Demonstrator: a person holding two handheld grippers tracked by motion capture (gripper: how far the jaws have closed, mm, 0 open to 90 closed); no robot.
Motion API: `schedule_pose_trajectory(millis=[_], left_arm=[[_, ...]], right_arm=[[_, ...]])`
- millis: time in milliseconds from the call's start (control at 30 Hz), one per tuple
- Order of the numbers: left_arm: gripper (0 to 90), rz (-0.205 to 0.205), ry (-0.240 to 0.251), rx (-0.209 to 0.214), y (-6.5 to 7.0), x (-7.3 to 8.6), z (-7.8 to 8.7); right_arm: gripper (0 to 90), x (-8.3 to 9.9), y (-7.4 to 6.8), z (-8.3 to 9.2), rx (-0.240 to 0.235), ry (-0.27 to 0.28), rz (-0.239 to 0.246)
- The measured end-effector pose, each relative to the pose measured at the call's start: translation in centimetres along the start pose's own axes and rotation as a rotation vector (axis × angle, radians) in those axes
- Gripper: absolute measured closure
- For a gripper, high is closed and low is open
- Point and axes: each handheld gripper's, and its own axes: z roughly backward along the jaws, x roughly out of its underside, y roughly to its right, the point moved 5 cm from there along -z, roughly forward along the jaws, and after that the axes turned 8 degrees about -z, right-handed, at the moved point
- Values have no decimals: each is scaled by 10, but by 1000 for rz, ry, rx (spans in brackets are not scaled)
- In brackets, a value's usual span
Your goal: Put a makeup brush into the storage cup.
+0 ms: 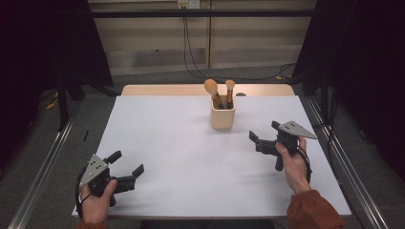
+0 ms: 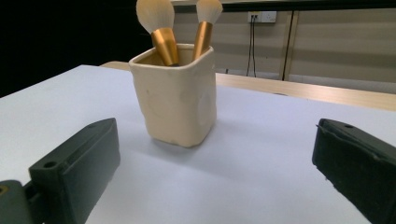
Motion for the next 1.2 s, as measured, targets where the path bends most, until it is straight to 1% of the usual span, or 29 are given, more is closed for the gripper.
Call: schedule_pose_trajectory(millis=[100, 200, 300, 367, 433, 500, 600, 700, 733, 800, 900, 1033, 1100, 1133, 1167, 1200], left_arm=[[17, -1, 0, 5, 1, 0, -1], [17, -8, 2, 3, 1, -1, 0], [17, -10, 3, 6, 1, 0, -1], [17, -5, 2, 8, 2, 0, -1], [18, -12, -3, 13, 3, 0, -1], [18, -11, -3, 10, 3, 0, 0], [18, -8, -2, 7, 4, 0, 0], [18, -13, 3, 4, 5, -1, 1], [18, -14, 4, 7, 6, -2, 1], [18, -11, 4, 9, 8, -2, 1], [18, -8, 2, 8, 7, -1, 2], [17, -1, 1, -2, 7, -1, 1], [18, -8, -1, -1, 8, -1, 1], [18, -7, -3, 1, 8, -1, 1], [18, -7, -2, 3, 9, -1, 1], [17, -8, -3, 5, 9, 0, 1]], right_arm=[[6, 4, 1, 9, -6, -2, -14], [5, 10, 2, 20, -6, -9, -7], [4, 14, 3, 29, -1, -7, -13], [5, 16, 5, 35, 9, -3, -8], [5, 16, 7, 40, 14, 10, -9], [5, 17, 8, 47, 32, 15, -10], [5, 22, 9, 55, 33, 12, -13], [5, 27, 9, 63, 26, 2, -12], [5, 28, 8, 66, 30, 8, -17], [4, 27, 5, 74, 23, 16, -17], [4, 30, 6, 83, 28, 19, -21], [2, 40, 10, 91, 32, 0, -25], [1, 44, 11, 95, 36, -5, -28], [0, 45, 11, 96, 28, 0, -35], [0, 47, 10, 97, 23, -6, -27], [0, 49, 10, 99, 36, -17, -15]])
